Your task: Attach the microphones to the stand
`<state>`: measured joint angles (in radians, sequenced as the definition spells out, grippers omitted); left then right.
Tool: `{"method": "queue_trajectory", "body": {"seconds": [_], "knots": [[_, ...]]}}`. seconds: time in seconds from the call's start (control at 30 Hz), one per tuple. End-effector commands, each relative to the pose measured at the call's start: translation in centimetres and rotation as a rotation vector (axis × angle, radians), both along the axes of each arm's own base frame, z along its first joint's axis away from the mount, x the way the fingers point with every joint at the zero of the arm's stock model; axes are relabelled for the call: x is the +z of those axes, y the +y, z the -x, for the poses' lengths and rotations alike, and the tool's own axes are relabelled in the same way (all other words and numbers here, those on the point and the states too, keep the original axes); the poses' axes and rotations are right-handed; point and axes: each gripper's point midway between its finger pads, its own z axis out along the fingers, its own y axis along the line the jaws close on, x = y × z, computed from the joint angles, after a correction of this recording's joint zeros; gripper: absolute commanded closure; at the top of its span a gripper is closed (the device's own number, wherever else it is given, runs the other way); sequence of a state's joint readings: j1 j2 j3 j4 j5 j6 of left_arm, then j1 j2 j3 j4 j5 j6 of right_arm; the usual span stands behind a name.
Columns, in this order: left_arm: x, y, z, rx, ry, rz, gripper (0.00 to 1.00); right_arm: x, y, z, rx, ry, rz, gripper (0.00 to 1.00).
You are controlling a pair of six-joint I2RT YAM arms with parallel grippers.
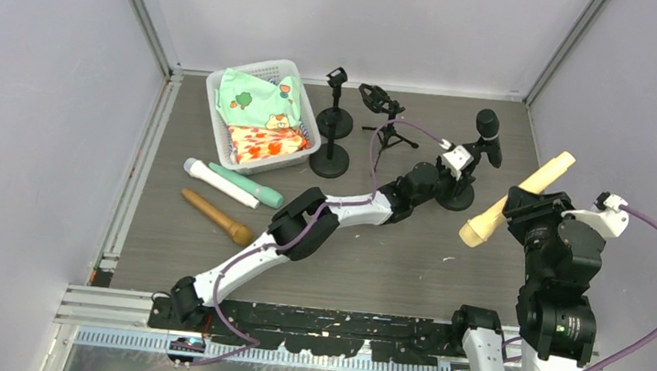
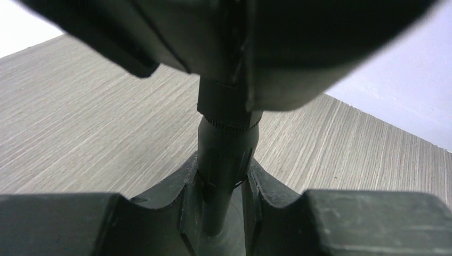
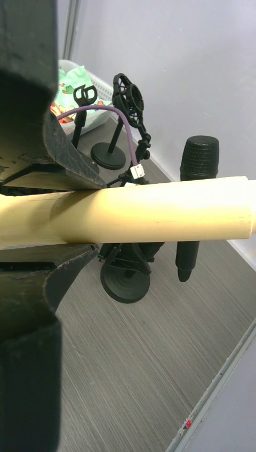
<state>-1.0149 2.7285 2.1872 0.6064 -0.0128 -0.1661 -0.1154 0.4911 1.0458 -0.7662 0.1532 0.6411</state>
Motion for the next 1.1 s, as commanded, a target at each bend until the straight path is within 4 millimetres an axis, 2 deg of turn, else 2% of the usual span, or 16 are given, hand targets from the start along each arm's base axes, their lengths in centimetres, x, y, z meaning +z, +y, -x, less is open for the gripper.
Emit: {"method": "queue_trajectory", "body": {"seconds": [0.0,0.03,0.13,0.27,0.37,0.5,0.63,0.67,0.8,0.9,0.93,0.97,1.03,1.07], "knots": [[-1.4,-0.9,0.8,-0.011,0.028,-0.057,0.94,1.6,-0.2,0.3,-0.004,-0.052,0.033,0.99],[-1.5,-0.9,0.8,-0.014,0.027,-0.057,0.79,1.7,-0.2,0.3,0.000,-0.055,0.033,0.99],[-1.4,-0.9,1.1,-0.024,0.022,-0.057,0.50,1.8,-0.1,0.3,0.005,-0.060,0.032,0.99],[-0.7,-0.7,1.8,-0.054,0.013,-0.051,0.24,1.9,-0.2,0.4,-0.002,-0.067,0.040,0.99],[0.9,0.2,2.3,-0.052,-0.003,-0.035,0.10,2.2,-0.3,0.4,-0.007,-0.077,0.048,0.99],[2.7,2.4,3.2,-0.035,-0.017,-0.019,0.02,2.9,-0.5,0.4,-0.012,-0.100,0.063,0.99],[4.0,5.3,5.1,-0.038,-0.009,0.001,0.00,3.9,-0.5,0.2,-0.009,-0.136,0.083,0.99],[4.3,6.4,5.1,-0.004,0.003,0.012,0.00,4.1,-0.5,0.1,-0.006,-0.147,0.087,0.99],[4.8,10.0,7.3,0.005,0.052,0.035,0.00,5.1,-0.1,-0.5,0.025,-0.182,0.113,0.99],[4.8,12.9,10.0,-0.011,0.090,0.031,0.00,5.5,0.8,-1.3,0.083,-0.205,0.126,0.99],[5.9,13.5,10.7,-0.020,0.091,0.047,0.00,5.7,1.5,-1.6,0.129,-0.218,0.142,0.99],[5.8,14.6,11.8,-0.029,0.103,0.038,0.00,5.8,2.4,-2.0,0.193,-0.222,0.174,0.99],[7.1,16.3,13.4,-0.048,0.117,0.052,0.00,5.7,3.5,-2.7,0.282,-0.230,0.240,0.99],[8.9,17.3,14.1,-0.053,0.115,0.077,0.00,5.8,3.8,-3.1,0.307,-0.233,0.263,0.99]]}}
